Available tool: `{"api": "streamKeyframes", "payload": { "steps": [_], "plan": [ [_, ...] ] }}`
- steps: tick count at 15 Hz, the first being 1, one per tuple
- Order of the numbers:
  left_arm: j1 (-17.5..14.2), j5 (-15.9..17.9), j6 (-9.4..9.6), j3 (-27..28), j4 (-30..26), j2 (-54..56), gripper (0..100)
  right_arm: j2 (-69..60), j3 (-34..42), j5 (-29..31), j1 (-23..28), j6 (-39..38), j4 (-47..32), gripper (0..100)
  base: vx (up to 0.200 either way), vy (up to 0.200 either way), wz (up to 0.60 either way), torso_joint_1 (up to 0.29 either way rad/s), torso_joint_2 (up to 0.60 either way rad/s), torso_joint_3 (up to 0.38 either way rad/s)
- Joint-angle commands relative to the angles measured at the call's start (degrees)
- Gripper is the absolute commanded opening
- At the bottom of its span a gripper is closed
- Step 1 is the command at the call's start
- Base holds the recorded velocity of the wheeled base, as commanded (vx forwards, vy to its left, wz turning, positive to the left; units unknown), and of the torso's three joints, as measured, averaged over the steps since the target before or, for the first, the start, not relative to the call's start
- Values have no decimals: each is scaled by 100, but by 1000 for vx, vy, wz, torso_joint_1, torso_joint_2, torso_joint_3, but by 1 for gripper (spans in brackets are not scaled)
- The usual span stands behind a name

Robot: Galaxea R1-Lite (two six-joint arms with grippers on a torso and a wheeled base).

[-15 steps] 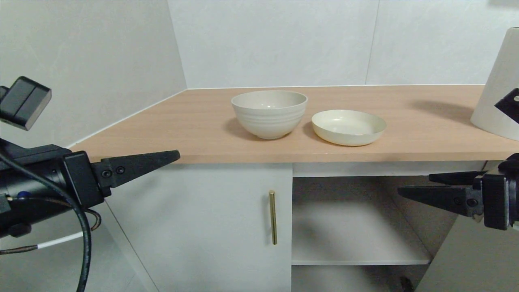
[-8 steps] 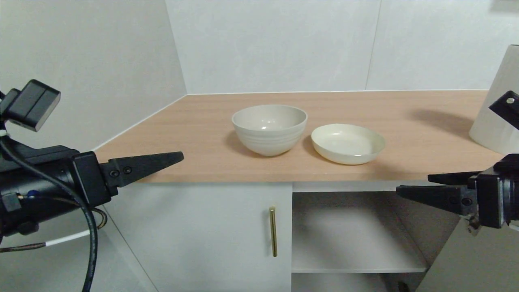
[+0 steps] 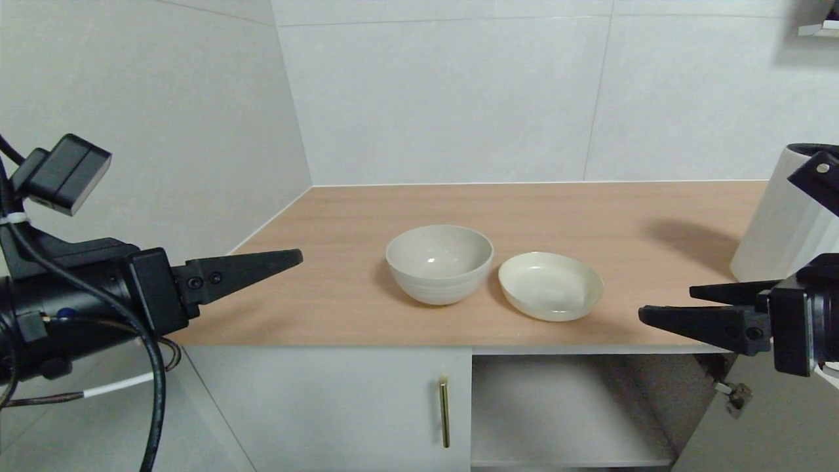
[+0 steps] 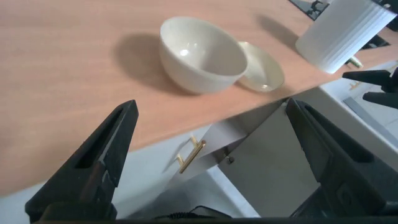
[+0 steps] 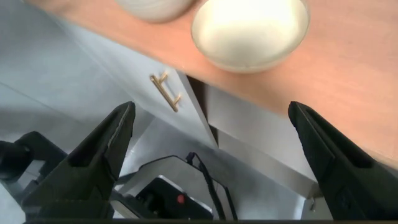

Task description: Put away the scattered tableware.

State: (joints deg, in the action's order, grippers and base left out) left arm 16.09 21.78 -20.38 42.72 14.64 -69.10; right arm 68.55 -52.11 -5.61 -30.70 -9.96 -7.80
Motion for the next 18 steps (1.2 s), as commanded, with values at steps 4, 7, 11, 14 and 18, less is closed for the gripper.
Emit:
{"api": "streamKeyframes", "payload": {
  "steps": [4,7,11,14,18],
  "plan": [
    [-1,1,-1,9,4,-139,100,97,0,-2,2,3,7,100,0,0,0,195,-477,-284],
    [8,19,-1,17,4,-210,100,176,79,7,20,3,253,100,0,0,0,168,-399,-235],
    [43,45,-1,501,-58,-526,100,897,-299,16,310,-15,534,100,0,0,0,23,-55,-32],
    [113,1,-10,1125,-541,-1018,100,1539,-1046,77,354,-568,-143,100,0,0,0,0,0,0],
    [342,-385,-141,1468,-1614,-1660,100,1829,-1064,323,354,-788,-151,100,0,0,0,0,0,0]
  ]
}}
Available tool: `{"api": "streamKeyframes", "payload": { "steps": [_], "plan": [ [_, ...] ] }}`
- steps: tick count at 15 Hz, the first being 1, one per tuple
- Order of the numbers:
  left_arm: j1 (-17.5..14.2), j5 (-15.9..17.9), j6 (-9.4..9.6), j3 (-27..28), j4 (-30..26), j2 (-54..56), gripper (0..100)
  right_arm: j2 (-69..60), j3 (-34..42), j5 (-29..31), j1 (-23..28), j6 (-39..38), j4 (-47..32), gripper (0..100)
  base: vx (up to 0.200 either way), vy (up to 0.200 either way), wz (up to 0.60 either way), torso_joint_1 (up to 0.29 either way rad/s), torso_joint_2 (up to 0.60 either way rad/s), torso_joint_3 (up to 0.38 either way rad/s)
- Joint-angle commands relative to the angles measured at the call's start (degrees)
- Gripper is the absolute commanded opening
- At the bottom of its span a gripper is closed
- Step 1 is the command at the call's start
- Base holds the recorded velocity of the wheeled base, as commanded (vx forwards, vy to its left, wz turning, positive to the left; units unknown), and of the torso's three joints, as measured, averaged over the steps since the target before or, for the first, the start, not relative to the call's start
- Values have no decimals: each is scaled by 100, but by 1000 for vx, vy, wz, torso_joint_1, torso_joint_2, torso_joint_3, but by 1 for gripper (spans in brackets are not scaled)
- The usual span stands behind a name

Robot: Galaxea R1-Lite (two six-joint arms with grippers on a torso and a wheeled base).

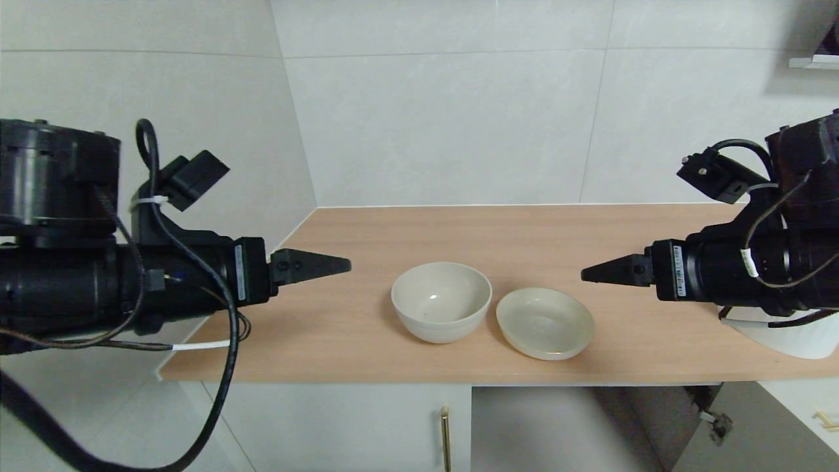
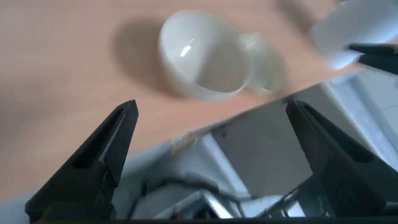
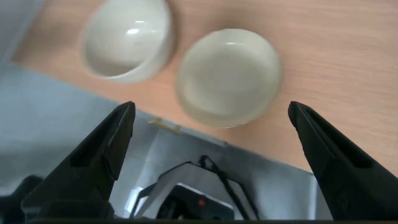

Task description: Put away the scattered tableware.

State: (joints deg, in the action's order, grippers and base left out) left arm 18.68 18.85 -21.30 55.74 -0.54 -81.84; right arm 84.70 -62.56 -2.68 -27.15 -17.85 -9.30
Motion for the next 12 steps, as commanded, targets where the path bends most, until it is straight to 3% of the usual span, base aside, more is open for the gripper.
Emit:
{"api": "streamKeyframes", "payload": {
  "steps": [1,3,5,8,10,12],
  "plan": [
    [128,-180,-164,210,-122,-465,100,249,-19,92,-1,-8,-1,100,0,0,0,0,0,0],
    [523,-795,-964,491,-131,-983,100,477,34,523,8,-17,7,100,0,0,0,0,0,0],
    [743,-1015,-1307,649,-131,-1414,100,548,121,611,8,-26,16,100,0,0,0,0,0,0],
    [831,-1243,-1606,772,-113,-1924,100,556,148,620,8,-26,25,100,0,0,0,0,0,0],
    [945,-1340,-1975,930,-96,-2319,100,574,148,620,8,-26,16,100,0,0,0,0,0,0],
    [954,-1436,-2133,1009,10,-2557,100,574,157,620,8,-26,25,100,0,0,0,0,0,0]
  ]
}}
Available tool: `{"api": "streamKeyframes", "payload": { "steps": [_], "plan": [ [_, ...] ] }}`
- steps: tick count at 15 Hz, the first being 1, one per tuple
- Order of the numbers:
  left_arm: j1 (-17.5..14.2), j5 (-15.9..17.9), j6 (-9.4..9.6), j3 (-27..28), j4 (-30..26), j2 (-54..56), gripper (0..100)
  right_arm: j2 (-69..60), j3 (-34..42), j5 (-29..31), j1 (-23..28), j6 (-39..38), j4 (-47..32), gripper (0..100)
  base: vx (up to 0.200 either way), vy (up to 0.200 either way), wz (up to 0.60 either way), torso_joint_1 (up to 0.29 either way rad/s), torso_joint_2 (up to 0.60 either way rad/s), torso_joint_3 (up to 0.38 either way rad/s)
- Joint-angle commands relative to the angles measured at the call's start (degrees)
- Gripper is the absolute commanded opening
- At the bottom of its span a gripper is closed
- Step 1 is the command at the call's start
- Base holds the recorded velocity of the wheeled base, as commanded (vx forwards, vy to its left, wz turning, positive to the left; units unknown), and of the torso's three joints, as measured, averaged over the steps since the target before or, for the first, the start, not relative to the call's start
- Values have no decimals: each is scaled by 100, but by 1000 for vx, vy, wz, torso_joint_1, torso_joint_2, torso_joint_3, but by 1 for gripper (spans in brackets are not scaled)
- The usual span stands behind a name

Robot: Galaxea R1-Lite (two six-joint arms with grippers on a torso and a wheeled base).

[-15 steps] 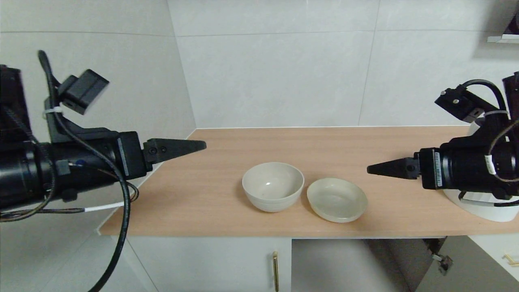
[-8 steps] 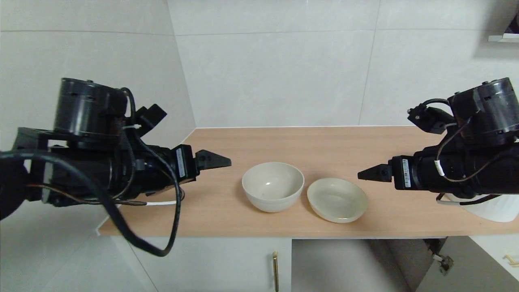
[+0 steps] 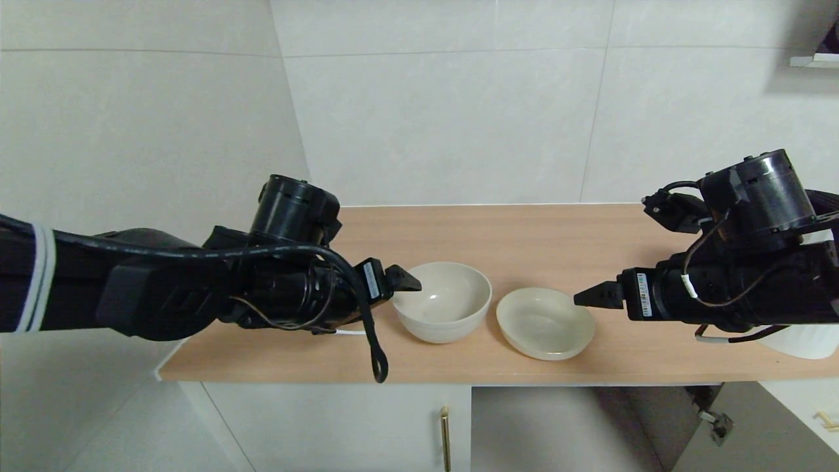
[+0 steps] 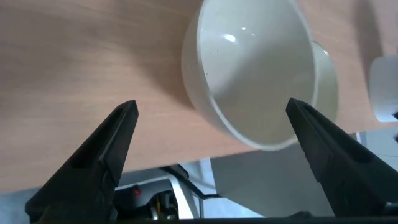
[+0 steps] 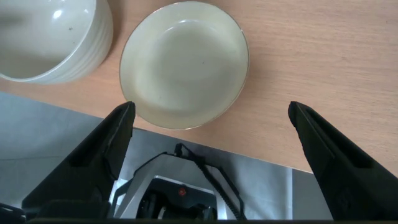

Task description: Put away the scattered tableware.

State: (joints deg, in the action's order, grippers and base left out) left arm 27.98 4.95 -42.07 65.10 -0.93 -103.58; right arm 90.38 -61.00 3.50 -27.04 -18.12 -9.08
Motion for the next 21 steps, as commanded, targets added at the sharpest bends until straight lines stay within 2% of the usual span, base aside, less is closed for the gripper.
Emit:
{"api": "streamKeyframes", "payload": {
  "steps": [1,9,10,21],
  "plan": [
    [24,-55,-65,73,84,-417,100,6,1,2,-3,1,-6,100,0,0,0,0,0,0],
    [24,-161,-73,73,233,-531,100,15,1,2,-3,1,3,100,0,0,0,0,0,0],
    [24,-170,-73,73,242,-540,0,15,1,2,-3,1,3,100,0,0,0,0,0,0],
    [15,-196,-73,82,233,-470,0,120,-26,10,-3,-8,3,100,0,0,0,0,0,0]
  ]
}}
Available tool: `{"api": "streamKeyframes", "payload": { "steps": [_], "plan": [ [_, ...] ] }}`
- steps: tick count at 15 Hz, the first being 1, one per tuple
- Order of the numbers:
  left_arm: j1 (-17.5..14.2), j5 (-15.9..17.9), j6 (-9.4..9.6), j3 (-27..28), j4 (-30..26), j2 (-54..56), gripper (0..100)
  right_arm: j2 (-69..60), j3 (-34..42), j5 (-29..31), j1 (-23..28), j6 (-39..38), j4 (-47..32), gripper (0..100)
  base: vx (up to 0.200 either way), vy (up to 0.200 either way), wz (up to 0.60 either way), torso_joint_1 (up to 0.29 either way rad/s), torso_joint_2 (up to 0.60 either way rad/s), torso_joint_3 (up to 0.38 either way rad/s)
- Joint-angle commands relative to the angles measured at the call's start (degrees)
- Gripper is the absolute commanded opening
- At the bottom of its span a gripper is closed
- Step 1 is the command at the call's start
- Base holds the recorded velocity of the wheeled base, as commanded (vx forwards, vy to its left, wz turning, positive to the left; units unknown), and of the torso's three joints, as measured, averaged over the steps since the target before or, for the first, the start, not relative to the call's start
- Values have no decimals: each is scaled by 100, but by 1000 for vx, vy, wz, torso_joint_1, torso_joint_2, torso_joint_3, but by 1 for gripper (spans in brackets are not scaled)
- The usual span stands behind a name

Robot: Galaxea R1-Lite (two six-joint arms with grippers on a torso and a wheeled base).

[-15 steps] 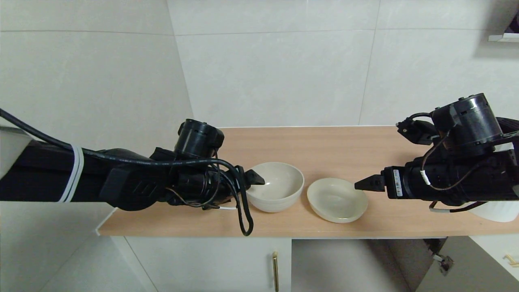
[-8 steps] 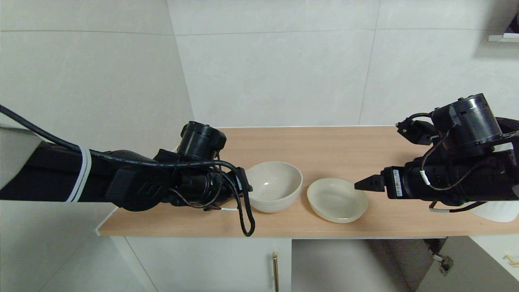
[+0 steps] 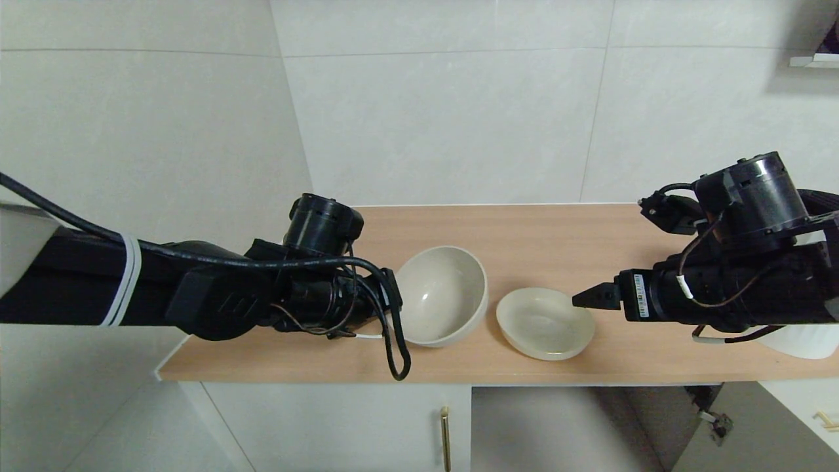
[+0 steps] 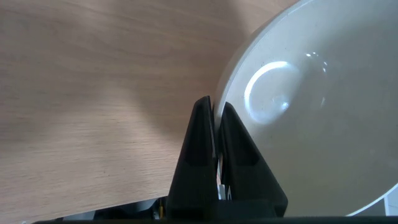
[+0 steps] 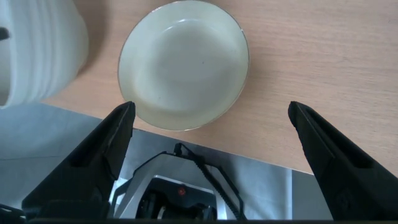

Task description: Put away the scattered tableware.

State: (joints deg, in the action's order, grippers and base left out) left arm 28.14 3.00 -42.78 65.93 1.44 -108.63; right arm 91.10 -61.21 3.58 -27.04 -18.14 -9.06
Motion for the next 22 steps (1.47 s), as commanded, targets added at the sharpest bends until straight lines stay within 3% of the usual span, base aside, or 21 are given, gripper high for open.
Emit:
{"api": "streamKeyframes", "payload": {
  "steps": [1,7,21,22],
  "plan": [
    [-1,-1,-3,-1,-3,52,0,145,-23,37,-3,-5,0,100,0,0,0,0,0,0],
    [-1,-1,-3,-10,-3,132,0,971,12,802,-21,-84,414,100,0,0,0,0,0,0],
    [-19,-1,-3,-10,-3,149,0,1586,-23,819,-3,-366,792,100,0,0,0,0,0,0],
    [-19,-1,-3,-10,-3,149,0,1595,-23,819,-3,-375,792,0,0,0,0,0,0,0]
  ]
}}
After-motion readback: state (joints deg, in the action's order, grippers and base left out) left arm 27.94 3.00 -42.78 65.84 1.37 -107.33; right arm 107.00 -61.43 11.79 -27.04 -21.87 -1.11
